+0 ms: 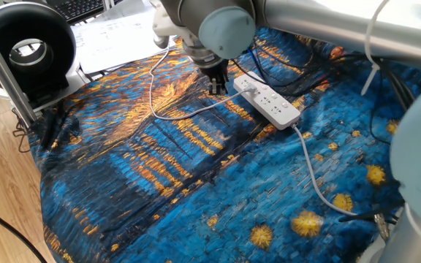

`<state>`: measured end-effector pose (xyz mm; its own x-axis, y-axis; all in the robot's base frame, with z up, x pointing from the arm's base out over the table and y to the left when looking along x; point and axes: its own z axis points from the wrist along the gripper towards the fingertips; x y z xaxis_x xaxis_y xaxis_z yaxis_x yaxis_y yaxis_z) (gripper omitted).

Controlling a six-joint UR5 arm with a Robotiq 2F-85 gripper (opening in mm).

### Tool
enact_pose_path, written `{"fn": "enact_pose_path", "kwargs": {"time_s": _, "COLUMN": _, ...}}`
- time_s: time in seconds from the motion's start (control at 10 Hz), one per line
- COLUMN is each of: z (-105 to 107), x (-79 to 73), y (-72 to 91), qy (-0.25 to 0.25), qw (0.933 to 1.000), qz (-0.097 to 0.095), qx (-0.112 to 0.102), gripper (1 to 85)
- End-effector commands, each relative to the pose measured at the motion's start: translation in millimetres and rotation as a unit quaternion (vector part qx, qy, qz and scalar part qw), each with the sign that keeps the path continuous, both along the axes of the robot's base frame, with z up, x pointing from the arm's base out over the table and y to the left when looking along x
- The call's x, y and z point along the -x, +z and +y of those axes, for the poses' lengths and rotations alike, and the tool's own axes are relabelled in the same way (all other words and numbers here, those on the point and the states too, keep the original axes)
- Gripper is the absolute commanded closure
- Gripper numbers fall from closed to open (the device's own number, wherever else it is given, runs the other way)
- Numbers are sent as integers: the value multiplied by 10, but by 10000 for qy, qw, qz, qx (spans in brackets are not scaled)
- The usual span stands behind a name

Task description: Plug in the power cord of the desk lamp, turn on the socket, and light up the desk lamp

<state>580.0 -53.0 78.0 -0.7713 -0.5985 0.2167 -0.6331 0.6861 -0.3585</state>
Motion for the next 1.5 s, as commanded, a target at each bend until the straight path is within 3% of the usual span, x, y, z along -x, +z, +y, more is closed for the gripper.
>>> {"fn": "enact_pose_path", "kwargs": {"time_s": 0.0, "z": -61, "x": 43, "y": 84, "qy": -337, "qw": 9992, "qz": -222, "qx": 54, "gripper": 500}}
{"fn": "enact_pose_path", "kwargs": {"time_s": 0.1, "z": -49, "x": 94, "y": 87, "qy": -674, "qw": 9973, "qz": -296, "qx": 26, "gripper": 497}}
{"fn": "enact_pose_path", "kwargs": {"time_s": 0.3, "z": 135, "x": 188, "y": 4, "qy": -1945, "qw": 9782, "qz": -604, "qx": -401, "gripper": 497}}
{"fn": "enact_pose_path", "kwargs": {"time_s": 0.5, "z": 80, "x": 218, "y": 25, "qy": -2385, "qw": 9677, "qz": -760, "qx": -295, "gripper": 553}}
{"fn": "enact_pose_path", "kwargs": {"time_s": 0.7, "z": 241, "x": 261, "y": -34, "qy": -2618, "qw": 9609, "qz": -679, "qx": -597, "gripper": 583}}
{"fn": "enact_pose_path", "kwargs": {"time_s": 0.8, "z": 113, "x": 237, "y": 12, "qy": -2554, "qw": 9631, "qz": -776, "qx": -358, "gripper": 583}}
{"fn": "enact_pose_path", "kwargs": {"time_s": 0.9, "z": 69, "x": 234, "y": 30, "qy": -2443, "qw": 9664, "qz": -760, "qx": -267, "gripper": 560}}
{"fn": "enact_pose_path", "kwargs": {"time_s": 1.0, "z": -20, "x": 69, "y": 51, "qy": -2297, "qw": 9708, "qz": -674, "qx": -177, "gripper": 540}}
{"fn": "enact_pose_path", "kwargs": {"time_s": 1.2, "z": -227, "x": -211, "y": 53, "qy": -2110, "qw": 9744, "qz": -748, "qx": 227, "gripper": 533}}
{"fn": "enact_pose_path", "kwargs": {"time_s": 1.4, "z": -276, "x": -291, "y": -4, "qy": -2132, "qw": 9737, "qz": -715, "qx": 362, "gripper": 520}}
